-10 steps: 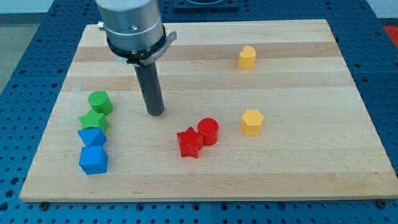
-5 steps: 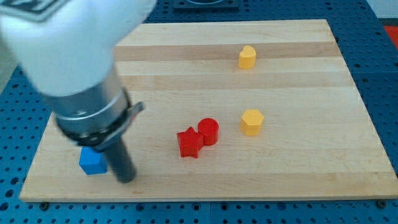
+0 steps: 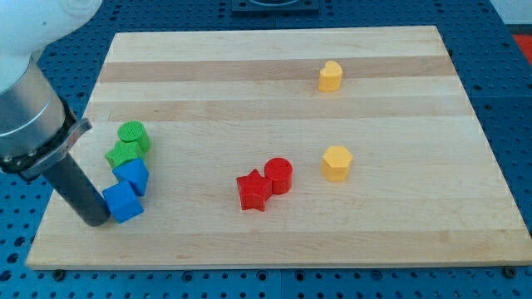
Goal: Separate blue cube from blue triangle
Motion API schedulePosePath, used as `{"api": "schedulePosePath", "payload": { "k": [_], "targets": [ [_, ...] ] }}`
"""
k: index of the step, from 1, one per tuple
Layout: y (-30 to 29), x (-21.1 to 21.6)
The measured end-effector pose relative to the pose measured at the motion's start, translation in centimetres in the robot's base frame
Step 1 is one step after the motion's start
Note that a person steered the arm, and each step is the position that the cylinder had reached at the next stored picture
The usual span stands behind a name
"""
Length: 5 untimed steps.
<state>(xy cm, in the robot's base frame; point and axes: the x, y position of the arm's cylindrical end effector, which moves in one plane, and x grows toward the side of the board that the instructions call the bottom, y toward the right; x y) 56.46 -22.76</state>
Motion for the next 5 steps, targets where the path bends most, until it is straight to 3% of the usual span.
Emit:
{"api": "schedulePosePath", "payload": {
  "k": [5],
  "targets": [
    [5.9,-2.5]
  ]
}}
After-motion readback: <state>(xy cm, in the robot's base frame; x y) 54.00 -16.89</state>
